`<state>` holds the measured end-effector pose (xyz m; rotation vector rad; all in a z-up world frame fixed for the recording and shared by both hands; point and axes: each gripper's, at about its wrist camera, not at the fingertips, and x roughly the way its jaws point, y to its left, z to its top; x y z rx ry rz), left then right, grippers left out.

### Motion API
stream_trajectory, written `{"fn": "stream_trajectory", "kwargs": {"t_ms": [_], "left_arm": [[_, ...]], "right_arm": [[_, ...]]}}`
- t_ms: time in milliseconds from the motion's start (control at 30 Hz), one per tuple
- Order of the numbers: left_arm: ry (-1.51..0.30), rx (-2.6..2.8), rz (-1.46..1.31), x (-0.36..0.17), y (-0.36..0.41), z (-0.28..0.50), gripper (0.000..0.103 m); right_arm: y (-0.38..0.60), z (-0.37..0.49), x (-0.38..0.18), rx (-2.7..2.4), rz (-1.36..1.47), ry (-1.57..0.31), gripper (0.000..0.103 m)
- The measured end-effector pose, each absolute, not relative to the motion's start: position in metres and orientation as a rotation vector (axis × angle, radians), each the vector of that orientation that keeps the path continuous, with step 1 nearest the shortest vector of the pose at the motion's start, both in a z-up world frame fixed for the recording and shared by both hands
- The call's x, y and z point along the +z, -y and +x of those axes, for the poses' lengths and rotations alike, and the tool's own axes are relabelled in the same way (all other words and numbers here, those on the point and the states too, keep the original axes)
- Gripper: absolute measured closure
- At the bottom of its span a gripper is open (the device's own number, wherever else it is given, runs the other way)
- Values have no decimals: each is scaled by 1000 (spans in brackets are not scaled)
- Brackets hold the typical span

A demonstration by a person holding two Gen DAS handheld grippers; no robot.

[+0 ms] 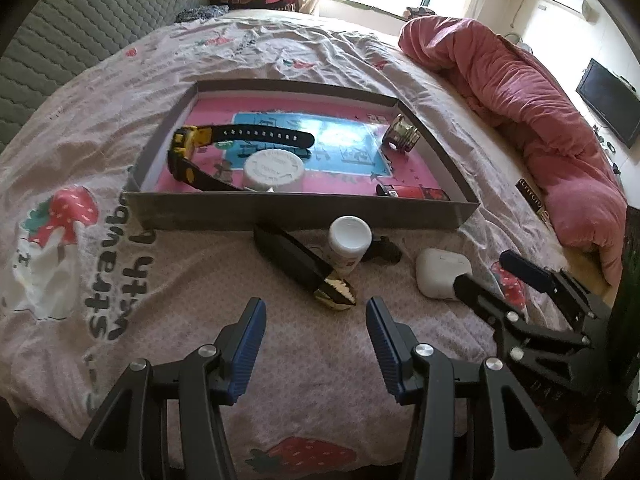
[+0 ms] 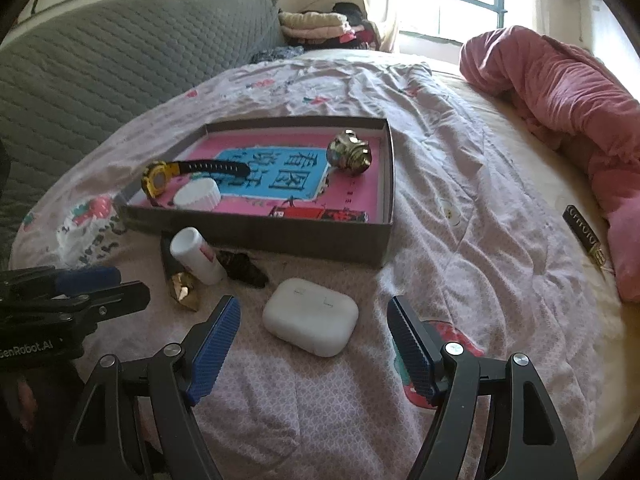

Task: Organize rigid objects
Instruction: 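Close the right gripper on the white earbuds case while the left gripper grasps the black pen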

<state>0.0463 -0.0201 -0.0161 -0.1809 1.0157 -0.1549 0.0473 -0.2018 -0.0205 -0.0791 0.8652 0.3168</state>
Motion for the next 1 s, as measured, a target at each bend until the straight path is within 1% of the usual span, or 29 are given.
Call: {"fn": "stream_trajectory", "kwargs": {"t_ms": [467, 600, 1000], "left_arm": [[-1040, -99, -199, -36, 43, 79, 51], [-1079, -51, -214, -48, 35, 84, 51], [-1063, -39, -213, -50, 18, 82, 51]], "right_arm": [[199, 54, -34, 324, -92, -906, 26], [196, 57, -36, 327, -89, -910, 26], [191, 59, -41, 336, -106, -924, 26]]}}
